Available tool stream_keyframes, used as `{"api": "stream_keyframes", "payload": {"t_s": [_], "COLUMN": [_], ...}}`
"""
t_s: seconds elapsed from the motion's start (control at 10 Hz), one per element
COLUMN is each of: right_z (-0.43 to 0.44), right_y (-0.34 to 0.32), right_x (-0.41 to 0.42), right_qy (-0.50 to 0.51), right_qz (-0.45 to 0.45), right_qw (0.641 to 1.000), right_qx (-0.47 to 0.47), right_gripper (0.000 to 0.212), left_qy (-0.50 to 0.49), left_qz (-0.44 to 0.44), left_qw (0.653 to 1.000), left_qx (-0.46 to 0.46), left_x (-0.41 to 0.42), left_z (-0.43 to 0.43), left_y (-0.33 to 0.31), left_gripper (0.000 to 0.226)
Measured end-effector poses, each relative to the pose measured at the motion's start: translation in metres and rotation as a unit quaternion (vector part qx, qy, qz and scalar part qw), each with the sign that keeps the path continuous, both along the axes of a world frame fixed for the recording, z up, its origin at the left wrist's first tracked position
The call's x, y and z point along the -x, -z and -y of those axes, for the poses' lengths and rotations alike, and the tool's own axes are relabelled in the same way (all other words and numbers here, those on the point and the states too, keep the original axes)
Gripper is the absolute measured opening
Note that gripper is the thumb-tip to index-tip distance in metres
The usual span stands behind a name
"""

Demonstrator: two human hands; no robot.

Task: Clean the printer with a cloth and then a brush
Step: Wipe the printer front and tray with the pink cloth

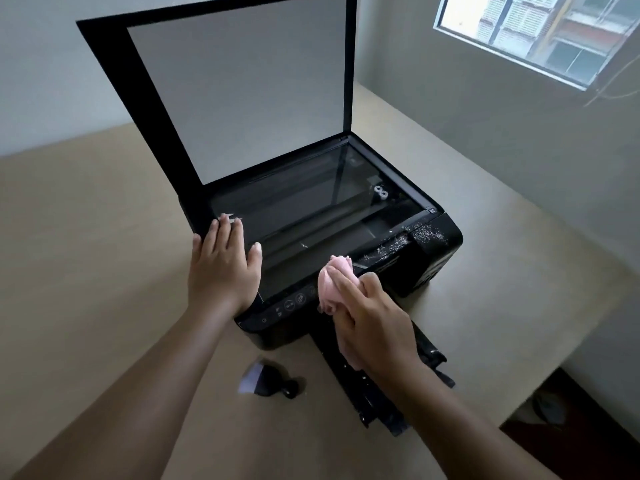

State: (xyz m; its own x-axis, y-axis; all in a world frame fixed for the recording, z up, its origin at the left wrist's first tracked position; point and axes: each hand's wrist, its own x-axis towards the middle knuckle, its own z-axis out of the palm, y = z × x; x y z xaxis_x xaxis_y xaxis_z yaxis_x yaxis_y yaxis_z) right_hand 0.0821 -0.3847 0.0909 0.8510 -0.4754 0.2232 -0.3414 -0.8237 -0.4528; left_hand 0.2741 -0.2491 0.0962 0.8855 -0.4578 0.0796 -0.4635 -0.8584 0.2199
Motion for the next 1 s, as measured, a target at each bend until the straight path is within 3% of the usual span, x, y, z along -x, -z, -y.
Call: {"api": "stream_keyframes", "payload": {"t_s": [0.1,0.3,0.4,0.6,0.7,0.9,1.0], "right_z": [0.026,0.012,0.022,-0.003,0.018,-0.005,0.003], "right_y": [-0.005,-0.018,-0.022,-0.021,-0.014,0.000,0.008], "right_x": [-0.001,-0.010,-0.011,-0.009,-0.011,-0.021,-0.012], "right_qy": [0.071,-0.017,0.028,-0.045,0.045,0.016,-0.017], "right_qz": [0.001,-0.026,-0.027,-0.032,-0.009,0.018,0.074], "right_qw": [0.997,1.000,0.999,0.998,0.999,0.998,0.997], "right_qx": [-0.043,0.000,-0.001,0.021,0.017,0.061,0.011], "right_gripper": [0.041,0.040,0.036,0.041,0.033,0.051,0.033], "left_qy": [-0.001,-0.001,-0.001,0.002,0.007,0.004,0.005], "left_qz": [-0.001,-0.004,-0.003,-0.001,-0.003,-0.003,0.000], "left_qw": [1.000,1.000,1.000,1.000,1.000,1.000,1.000], "left_qx": [0.003,0.006,0.006,0.006,0.006,0.014,0.018], "left_x": [0.002,0.001,0.001,0.002,0.003,0.003,0.003], "left_z": [0.001,0.002,0.003,0.002,0.002,0.001,0.001], "left_y": [-0.002,-0.002,-0.002,-0.003,-0.003,-0.005,-0.004], "left_gripper": [0.062,0.062,0.062,0.062,0.060,0.059,0.059]}}
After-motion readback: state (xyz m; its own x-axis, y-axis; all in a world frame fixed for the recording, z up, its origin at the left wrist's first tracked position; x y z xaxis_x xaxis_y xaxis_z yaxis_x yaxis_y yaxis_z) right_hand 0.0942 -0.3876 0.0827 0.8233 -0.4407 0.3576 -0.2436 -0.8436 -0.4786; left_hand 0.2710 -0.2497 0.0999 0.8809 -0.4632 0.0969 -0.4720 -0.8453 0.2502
